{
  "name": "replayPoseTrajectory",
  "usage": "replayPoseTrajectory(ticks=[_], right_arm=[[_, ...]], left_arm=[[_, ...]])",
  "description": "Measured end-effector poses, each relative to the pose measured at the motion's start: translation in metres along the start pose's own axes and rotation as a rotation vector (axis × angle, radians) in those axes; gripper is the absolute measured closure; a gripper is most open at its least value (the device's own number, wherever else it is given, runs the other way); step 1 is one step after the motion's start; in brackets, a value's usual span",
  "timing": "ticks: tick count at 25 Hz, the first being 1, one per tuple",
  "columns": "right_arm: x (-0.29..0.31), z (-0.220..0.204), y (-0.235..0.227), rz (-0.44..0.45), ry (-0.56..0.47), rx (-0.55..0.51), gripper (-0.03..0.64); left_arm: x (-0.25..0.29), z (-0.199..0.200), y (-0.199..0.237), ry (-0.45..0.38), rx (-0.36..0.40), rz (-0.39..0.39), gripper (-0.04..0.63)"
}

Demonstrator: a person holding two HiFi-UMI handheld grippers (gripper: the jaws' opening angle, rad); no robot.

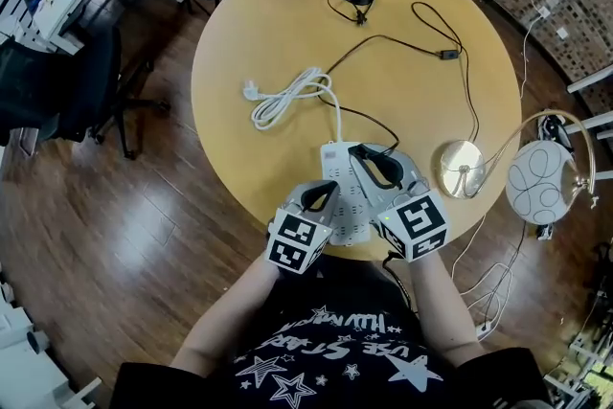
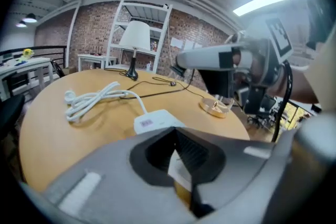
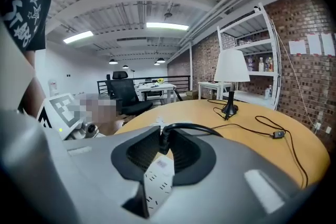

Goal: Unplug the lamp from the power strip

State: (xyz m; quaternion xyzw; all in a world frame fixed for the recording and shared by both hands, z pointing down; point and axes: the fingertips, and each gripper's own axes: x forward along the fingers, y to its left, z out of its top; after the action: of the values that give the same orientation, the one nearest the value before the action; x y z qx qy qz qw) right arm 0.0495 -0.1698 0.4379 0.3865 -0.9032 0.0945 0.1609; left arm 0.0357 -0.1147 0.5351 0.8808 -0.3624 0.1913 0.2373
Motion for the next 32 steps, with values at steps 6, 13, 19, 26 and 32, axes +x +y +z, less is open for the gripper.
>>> replayPoseTrajectory(ticks=[6, 13, 19, 26, 32], right_arm=[[-0.015, 0.023, 0.007, 0.004, -0.07, 0.023, 0.554], [-0.028, 0.036, 0.008, 0.0, -0.117, 0.06, 0.554], [-0.036, 0.029, 0.005, -0.027, -0.117, 0.08, 0.555], [-0.048, 0.041, 0.004, -0.036, -0.173, 0.092, 0.557], [-0.058, 0.045, 0.002, -0.059, -0.185, 0.069, 0.558]], left_arm=[[-0.027, 0.054, 0.017, -0.15, 0.005, 0.069, 0.591], [-0.056, 0.093, 0.028, -0.3, 0.023, 0.139, 0.591], [-0.07, 0.101, 0.029, -0.363, 0.016, 0.173, 0.591], [-0.092, 0.121, 0.022, -0.451, 0.031, 0.178, 0.591], [-0.099, 0.119, 0.016, -0.451, 0.032, 0.166, 0.591]])
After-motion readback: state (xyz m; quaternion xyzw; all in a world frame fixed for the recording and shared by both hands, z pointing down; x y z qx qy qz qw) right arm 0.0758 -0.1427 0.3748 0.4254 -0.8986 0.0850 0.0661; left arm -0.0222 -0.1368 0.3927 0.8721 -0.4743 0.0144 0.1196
